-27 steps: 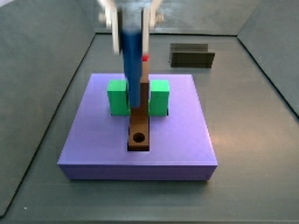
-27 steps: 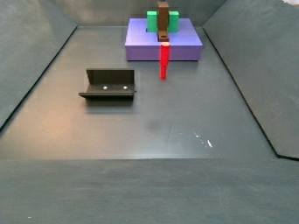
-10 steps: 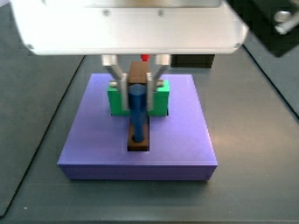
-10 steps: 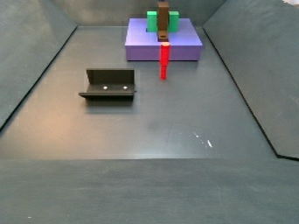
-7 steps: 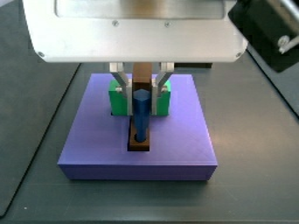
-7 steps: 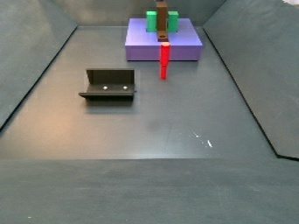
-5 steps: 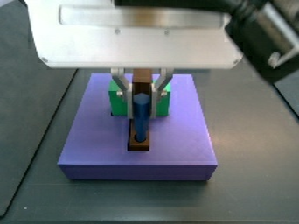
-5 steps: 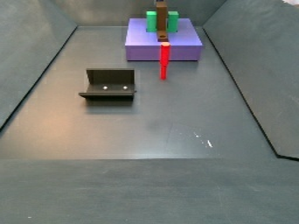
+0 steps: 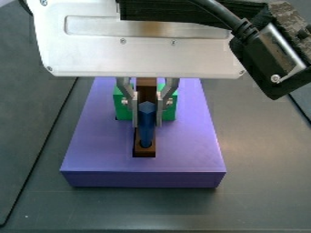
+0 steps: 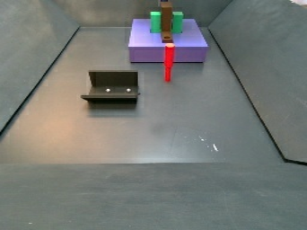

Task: Pick up the blue object. Move up. Place the blue object on the fixture. Regrasp the blue object. Move to above the board. Insert the blue object.
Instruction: Insert the blue object.

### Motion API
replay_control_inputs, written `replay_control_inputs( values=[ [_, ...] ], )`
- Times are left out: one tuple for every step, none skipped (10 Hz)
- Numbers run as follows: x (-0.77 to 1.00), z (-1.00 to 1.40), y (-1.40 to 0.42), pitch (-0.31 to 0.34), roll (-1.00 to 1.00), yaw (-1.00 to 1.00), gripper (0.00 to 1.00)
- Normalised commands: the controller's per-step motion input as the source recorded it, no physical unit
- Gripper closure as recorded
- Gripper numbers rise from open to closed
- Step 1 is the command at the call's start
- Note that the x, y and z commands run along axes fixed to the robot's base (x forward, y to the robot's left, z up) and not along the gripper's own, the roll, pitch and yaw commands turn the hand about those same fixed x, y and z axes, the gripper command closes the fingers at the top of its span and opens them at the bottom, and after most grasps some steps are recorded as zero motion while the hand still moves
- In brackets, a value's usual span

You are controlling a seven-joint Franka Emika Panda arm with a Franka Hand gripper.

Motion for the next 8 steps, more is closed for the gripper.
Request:
replay_control_inputs(
  values=[
    [0.07,-0.35,-0.20,0.000,0.01,0.00,1.00],
    [0.10,-0.59,-0.12,-0.009,0.01,0.00,1.00],
    [0.13,-0.70,0.00,-0.007,0.05,0.00,1.00],
    [0.11,-0.69,0.01,0.000,0.04,-0.05,1.00],
    [0.03,-0.67,0.00,-0.020,0.04,-0.02,1.00],
    [0.00,-0.24,0.00,0.000,0.03,0.00,1.00],
    [0.00,0.00,0.00,0.000,0.01,0.00,1.00],
    [0.00,0.00,0.00,0.000,0.00,0.00,1.00]
  ],
)
